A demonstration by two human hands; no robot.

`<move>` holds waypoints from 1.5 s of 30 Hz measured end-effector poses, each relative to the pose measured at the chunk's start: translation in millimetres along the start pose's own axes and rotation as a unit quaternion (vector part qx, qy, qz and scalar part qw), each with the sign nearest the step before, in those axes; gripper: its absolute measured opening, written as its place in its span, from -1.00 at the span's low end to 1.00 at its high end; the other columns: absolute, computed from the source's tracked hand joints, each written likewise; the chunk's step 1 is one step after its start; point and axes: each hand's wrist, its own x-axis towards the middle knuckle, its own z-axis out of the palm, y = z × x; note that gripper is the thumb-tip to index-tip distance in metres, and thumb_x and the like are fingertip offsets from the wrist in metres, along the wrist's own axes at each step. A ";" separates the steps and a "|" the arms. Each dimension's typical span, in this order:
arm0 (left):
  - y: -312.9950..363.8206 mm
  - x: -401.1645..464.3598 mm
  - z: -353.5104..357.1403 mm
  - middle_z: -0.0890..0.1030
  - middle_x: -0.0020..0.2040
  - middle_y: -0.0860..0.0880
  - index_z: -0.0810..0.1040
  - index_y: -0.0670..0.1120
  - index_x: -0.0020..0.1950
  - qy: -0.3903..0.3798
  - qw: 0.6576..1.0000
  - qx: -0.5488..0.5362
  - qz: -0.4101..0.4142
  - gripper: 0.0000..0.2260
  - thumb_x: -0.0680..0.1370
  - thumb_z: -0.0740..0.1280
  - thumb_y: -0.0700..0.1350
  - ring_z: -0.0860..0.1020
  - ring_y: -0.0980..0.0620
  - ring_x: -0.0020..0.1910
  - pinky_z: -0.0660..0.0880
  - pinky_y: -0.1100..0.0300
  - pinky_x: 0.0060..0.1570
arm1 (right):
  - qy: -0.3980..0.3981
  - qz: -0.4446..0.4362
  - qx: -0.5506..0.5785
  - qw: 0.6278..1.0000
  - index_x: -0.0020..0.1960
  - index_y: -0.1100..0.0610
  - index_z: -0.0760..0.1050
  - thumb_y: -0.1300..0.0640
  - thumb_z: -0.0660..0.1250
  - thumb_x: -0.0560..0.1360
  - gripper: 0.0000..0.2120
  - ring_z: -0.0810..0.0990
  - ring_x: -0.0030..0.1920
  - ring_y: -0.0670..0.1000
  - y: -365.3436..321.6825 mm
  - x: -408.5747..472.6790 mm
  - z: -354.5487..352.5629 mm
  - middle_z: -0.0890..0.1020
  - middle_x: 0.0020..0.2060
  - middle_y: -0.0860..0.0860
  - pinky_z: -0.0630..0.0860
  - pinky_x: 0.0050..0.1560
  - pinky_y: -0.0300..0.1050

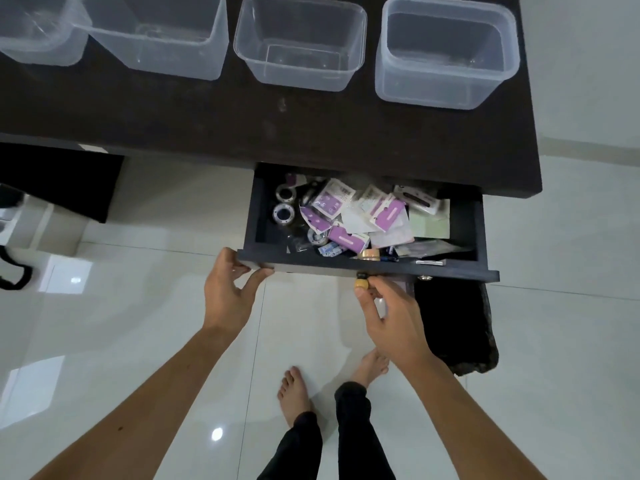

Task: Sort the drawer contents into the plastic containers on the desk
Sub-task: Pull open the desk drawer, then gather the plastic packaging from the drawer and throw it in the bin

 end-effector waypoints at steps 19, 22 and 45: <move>-19.3 -87.2 -16.9 0.68 0.00 -0.02 0.45 -0.10 0.01 -0.016 0.999 0.034 -0.027 -0.66 0.50 0.58 -0.03 0.65 -0.09 0.04 0.63 -0.07 0.17 | -0.023 0.026 0.012 0.999 0.06 0.16 0.64 0.02 0.32 0.65 -0.78 0.63 -0.15 -0.07 -6.4 -88.8 -9.5 0.70 -0.15 -0.03 0.47 -0.14 -0.29; -26.6 -106.9 -17.1 0.67 0.01 -0.04 0.44 -0.08 0.01 -0.013 0.999 0.038 -0.026 -0.67 0.50 0.58 -0.06 0.66 -0.11 0.05 0.64 -0.09 0.15 | -0.036 0.018 0.015 0.999 0.07 0.16 0.64 0.03 0.32 0.65 -0.79 0.63 -0.16 -0.06 -4.3 -106.6 -10.6 0.69 -0.15 -0.03 0.49 -0.17 -0.24; -32.1 -120.6 -18.3 0.66 -0.04 -0.04 0.50 -0.11 0.05 0.042 0.999 0.012 -0.008 -0.74 0.52 0.56 -0.16 0.66 -0.14 0.00 0.64 -0.06 0.10 | -0.043 0.015 0.024 0.999 0.12 0.13 0.65 -0.04 0.31 0.66 -0.73 0.68 -0.06 -0.05 -6.5 -118.4 1.4 0.74 -0.08 -0.03 0.44 -0.07 -0.37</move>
